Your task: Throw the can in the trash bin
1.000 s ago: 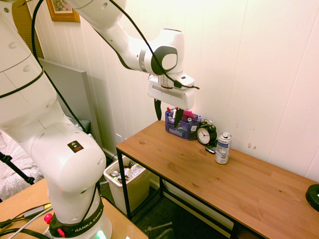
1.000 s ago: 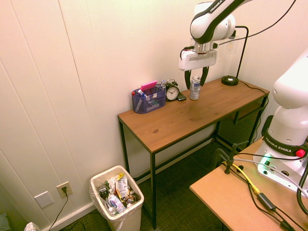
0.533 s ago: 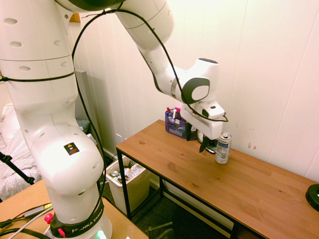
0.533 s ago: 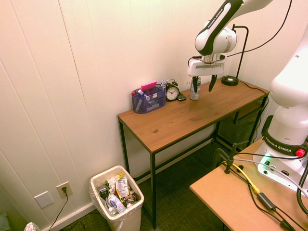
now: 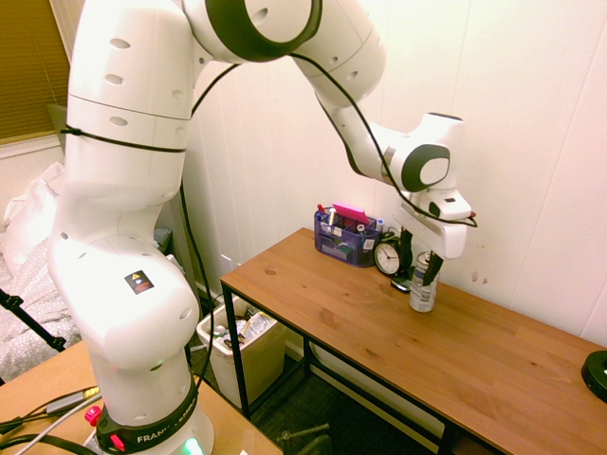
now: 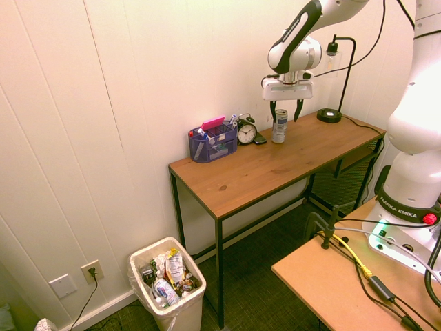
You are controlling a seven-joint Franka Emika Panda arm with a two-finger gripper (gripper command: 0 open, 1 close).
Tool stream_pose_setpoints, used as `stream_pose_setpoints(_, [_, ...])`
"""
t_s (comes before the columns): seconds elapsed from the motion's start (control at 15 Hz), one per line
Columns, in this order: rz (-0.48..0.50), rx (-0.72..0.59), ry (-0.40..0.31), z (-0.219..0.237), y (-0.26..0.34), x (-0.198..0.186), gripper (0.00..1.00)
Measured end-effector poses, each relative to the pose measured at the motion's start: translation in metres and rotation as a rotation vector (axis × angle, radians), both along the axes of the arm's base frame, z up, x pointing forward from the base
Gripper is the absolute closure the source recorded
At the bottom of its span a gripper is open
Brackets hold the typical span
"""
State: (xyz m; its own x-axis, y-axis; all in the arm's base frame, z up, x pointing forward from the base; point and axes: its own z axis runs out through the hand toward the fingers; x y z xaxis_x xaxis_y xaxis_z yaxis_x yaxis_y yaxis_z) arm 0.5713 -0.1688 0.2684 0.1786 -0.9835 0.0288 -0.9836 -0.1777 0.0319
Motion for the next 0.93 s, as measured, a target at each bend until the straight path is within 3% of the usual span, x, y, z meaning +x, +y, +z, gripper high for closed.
stream_pose_setpoints(0.13, [-0.003,0.002,0.007,-0.003,-0.002,0.015,0.0])
stream_pose_setpoints(0.2, [-0.002,0.001,0.009,-0.004,-0.002,0.02,1.0])
stream_pose_setpoints(0.93, [-0.008,0.021,0.051,-0.016,0.0,0.038,1.0])
